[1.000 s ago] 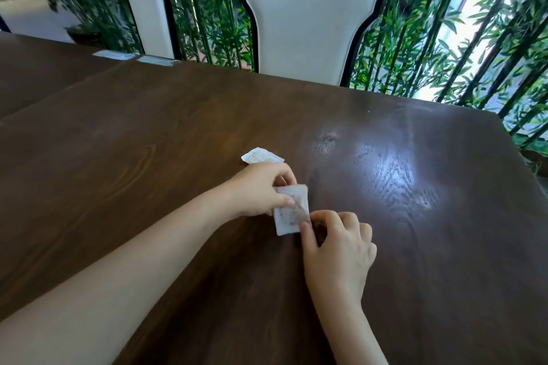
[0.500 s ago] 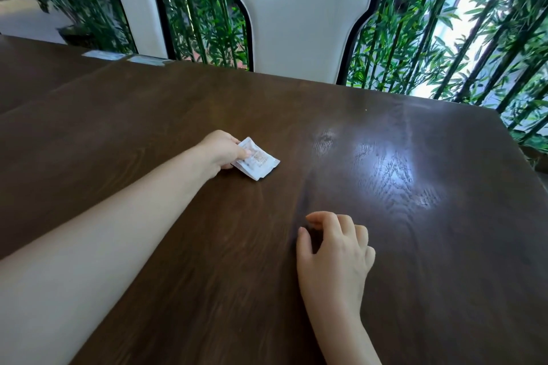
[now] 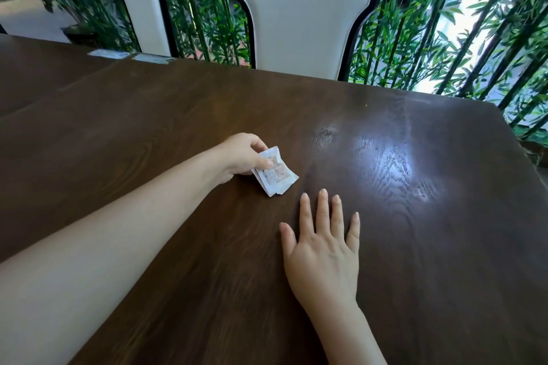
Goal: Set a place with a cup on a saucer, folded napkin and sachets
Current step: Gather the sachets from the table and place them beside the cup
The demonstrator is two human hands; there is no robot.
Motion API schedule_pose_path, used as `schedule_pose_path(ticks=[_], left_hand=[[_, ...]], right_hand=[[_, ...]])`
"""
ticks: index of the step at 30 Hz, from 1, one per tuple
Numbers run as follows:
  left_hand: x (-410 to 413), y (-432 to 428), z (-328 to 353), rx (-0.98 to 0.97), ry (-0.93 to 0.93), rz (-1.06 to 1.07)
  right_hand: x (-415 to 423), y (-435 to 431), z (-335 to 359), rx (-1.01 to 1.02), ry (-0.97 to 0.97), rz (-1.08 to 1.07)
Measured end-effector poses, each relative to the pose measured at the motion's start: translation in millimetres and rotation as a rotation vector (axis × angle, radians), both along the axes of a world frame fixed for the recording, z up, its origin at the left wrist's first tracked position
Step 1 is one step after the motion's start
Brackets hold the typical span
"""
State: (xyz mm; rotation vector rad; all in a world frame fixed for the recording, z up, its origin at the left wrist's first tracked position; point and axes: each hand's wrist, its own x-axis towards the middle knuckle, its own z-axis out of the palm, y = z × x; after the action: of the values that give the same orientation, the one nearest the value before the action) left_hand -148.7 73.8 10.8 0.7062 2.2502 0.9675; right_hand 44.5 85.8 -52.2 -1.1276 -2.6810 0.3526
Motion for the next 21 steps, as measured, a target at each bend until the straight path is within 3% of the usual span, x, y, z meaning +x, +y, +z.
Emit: schedule_pose_path(ticks=[6,8,11,13,15,18,21], left_hand=[[25.5,-31.4,22.1,0.064,-0.137,-0.026],[37.6,-45.5,27.2,0.102,-0.195,-0.060],[50.1,-67.2,33.6,0.157,-0.260,-0.046],[54.8,-81.6,38.0,0.212,-0.304,-0.012],[58.3,-97.4,42.1,0.264,-0.336,0.021],[62.8,-122.6,46.4,0.302,-0.350,0.040],[66.2,-149.7,52.3,0.302,-0.317,0.028]], right_hand=[[0.2,0.3,0.8,0.036,-0.040,0.029],[2.9,0.7,4.8,0.000,0.096,0.071],[8.8,-4.2,20.4,-0.441,0.591,0.101],[10.7,-12.5,31.7,-0.699,0.777,0.129],[11.0,-21.8,39.2,-0.810,0.831,0.186],[14.1,-33.5,46.6,-1.130,0.891,0.250],[14.7,-45.3,54.5,-1.199,0.859,0.273]])
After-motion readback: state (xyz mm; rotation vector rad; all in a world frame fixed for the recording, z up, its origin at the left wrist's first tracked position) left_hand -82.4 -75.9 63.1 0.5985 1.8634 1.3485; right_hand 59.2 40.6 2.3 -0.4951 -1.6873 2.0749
